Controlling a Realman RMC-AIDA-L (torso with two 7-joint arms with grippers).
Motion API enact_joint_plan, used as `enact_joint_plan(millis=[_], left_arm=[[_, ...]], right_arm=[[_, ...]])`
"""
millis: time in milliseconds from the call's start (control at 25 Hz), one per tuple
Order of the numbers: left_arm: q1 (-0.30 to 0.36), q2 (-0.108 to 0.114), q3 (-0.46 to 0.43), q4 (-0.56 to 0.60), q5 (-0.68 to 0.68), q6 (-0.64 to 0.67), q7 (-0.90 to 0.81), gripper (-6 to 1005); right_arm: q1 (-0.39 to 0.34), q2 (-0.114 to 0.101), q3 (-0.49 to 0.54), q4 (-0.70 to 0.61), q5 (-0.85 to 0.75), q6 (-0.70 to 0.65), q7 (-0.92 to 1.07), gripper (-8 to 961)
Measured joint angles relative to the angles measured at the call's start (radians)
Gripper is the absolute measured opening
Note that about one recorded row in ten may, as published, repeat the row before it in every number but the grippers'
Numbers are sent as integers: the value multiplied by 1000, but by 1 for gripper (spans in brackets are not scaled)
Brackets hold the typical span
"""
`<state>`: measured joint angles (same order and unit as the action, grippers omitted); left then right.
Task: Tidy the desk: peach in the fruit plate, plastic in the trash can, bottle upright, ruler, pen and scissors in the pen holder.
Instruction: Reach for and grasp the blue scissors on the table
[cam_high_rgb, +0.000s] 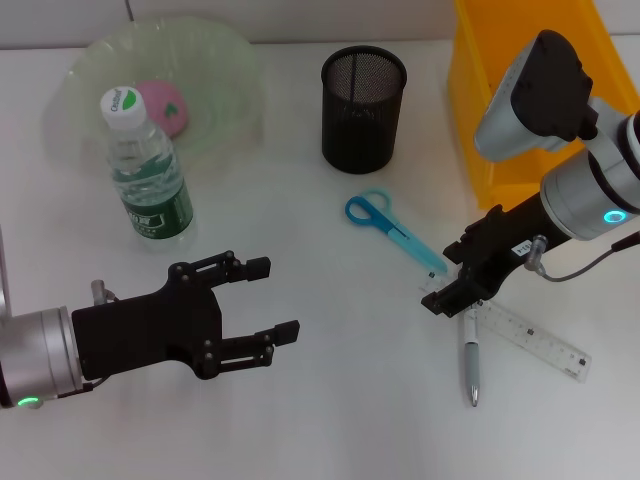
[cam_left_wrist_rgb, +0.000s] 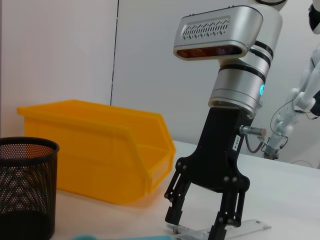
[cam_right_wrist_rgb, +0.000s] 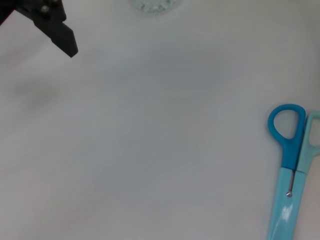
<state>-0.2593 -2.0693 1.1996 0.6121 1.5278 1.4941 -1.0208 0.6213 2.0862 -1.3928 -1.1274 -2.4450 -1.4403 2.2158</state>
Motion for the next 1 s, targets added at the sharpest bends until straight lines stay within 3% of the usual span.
enact_joint_plan(millis=[440,680,1000], left_arm=[[-2,0,0,0,0,0,-1,794],[-6,0,0,2,0,-1,-1,794],[-9,0,0,1,0,-2,1,794]], right_arm=[[13,-4,16,-10,30,0,78,781],[112,-8,39,-18,-27,-9,326,781],[207,-6,41,59,-60,0,406,781]])
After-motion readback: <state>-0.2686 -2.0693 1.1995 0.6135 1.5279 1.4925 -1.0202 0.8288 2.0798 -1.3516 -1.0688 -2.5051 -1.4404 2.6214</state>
